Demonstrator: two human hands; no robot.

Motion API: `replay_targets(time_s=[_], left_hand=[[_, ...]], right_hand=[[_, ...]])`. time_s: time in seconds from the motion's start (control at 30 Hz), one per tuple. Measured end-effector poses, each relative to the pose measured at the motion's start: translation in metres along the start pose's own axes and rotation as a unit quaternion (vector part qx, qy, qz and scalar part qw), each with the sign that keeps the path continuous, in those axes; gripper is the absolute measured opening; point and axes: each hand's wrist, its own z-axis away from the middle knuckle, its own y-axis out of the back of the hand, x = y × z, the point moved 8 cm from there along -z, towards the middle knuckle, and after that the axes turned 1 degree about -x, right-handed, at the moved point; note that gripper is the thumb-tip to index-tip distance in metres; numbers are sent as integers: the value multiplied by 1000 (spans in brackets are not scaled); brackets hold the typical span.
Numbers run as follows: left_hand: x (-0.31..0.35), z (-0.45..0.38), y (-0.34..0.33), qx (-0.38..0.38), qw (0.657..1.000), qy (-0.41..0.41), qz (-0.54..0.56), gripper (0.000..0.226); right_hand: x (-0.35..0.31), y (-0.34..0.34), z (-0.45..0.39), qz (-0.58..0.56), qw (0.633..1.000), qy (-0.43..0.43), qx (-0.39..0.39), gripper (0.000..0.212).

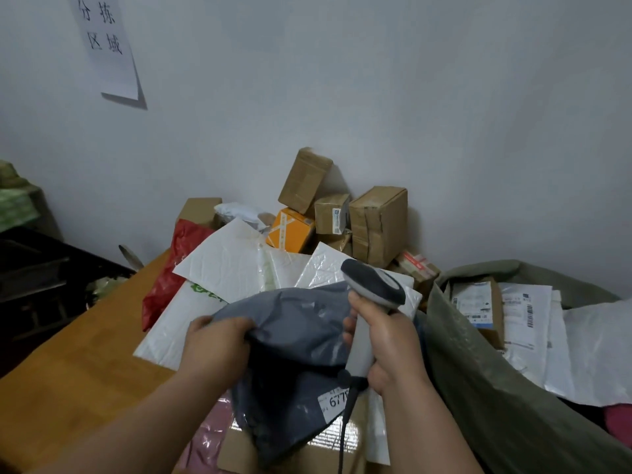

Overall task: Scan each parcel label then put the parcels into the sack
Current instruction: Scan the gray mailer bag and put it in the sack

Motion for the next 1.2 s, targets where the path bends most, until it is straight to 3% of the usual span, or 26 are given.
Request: replay_targets(time_s=[0.17,0.33,0.47,0.57,0.67,0.77,0.83,0.97,1.03,1.13,1.17,1.2], left_hand=[[5,-55,62,-15,990,62,122,10],[-12,-89,105,77,943,129,297,8],[-22,-107,121,125,926,143,327,19],[-13,-116,150,180,916,99,344,22],[0,-120,205,297,889,12,349,14],[30,-102,258,411,866,-111,263,23],[56,-89,266,426,860,-202,195,22],[96,-68,201,310,886,-338,74,19],[103,-63,130,154,918,-365,18,21],[84,-56,18,-142,948,-283,-33,37],[75,-54,-1,-174,953,-247,-9,39],[64,-58,-8,-160,965,-206,31,37]], right_hand=[[-53,-13,-8,7,997,71,-22,20],[-65,-14,-13,-17,995,102,3,18],[-52,-10,-20,-26,997,73,23,18],[-45,-12,-21,-45,996,61,41,21],[-51,-15,-19,-44,994,80,66,20],[-60,-11,-12,-53,987,107,104,12],[-67,-7,-5,-76,980,125,134,15],[-75,1,8,-97,967,156,174,17],[-73,3,11,-91,968,152,176,17],[-69,4,10,-82,973,141,165,19],[-66,4,8,-80,975,135,157,20],[-61,3,4,-76,978,127,149,22]])
